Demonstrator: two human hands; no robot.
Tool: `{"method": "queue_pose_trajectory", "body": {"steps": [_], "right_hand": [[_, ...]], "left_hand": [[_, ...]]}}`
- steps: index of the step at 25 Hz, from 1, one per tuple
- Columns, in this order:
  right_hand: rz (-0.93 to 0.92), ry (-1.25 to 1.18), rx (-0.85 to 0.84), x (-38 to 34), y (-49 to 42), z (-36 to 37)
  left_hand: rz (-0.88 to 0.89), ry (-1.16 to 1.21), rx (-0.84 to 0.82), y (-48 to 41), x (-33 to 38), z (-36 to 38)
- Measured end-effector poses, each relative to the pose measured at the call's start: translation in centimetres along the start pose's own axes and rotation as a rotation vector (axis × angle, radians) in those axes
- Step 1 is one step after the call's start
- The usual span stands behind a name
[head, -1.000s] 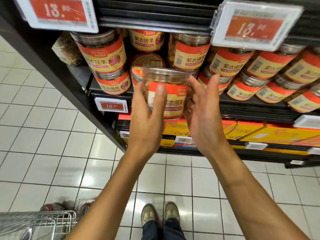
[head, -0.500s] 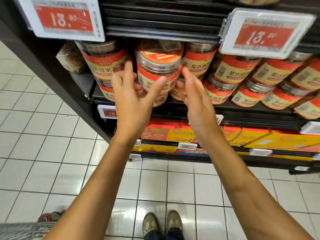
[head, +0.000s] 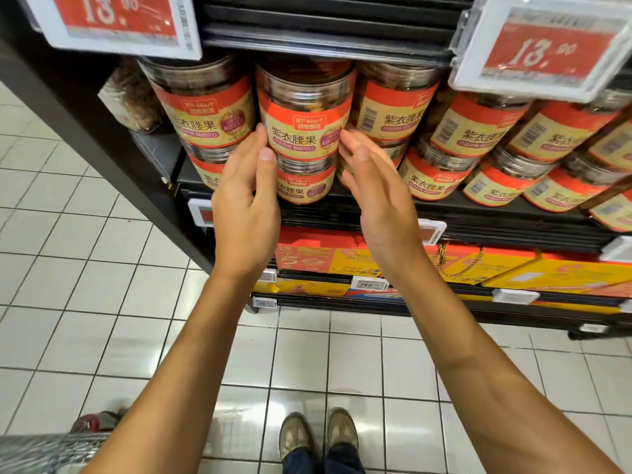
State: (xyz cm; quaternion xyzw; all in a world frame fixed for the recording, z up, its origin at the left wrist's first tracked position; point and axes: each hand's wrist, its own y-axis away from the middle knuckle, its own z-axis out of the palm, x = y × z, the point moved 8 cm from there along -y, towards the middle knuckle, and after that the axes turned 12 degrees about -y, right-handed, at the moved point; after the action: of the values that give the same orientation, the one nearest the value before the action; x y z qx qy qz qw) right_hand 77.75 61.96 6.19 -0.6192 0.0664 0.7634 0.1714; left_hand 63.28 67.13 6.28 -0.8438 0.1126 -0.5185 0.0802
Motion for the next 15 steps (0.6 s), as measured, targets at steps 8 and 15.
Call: {"method": "queue_pose_trajectory", "body": {"steps": [8,15], "right_hand": [[0.029,0.05,0.067,-0.1,0.5,-0.8],[0.16,0.138,0.001,-3.8,5.4,0.0]], "left_hand": [[-0.215,0.208,-0.015,0.8,-1.5,-0.7],[-0.397,0.206,-0.103,7.4,2.4,-5.2]]}}
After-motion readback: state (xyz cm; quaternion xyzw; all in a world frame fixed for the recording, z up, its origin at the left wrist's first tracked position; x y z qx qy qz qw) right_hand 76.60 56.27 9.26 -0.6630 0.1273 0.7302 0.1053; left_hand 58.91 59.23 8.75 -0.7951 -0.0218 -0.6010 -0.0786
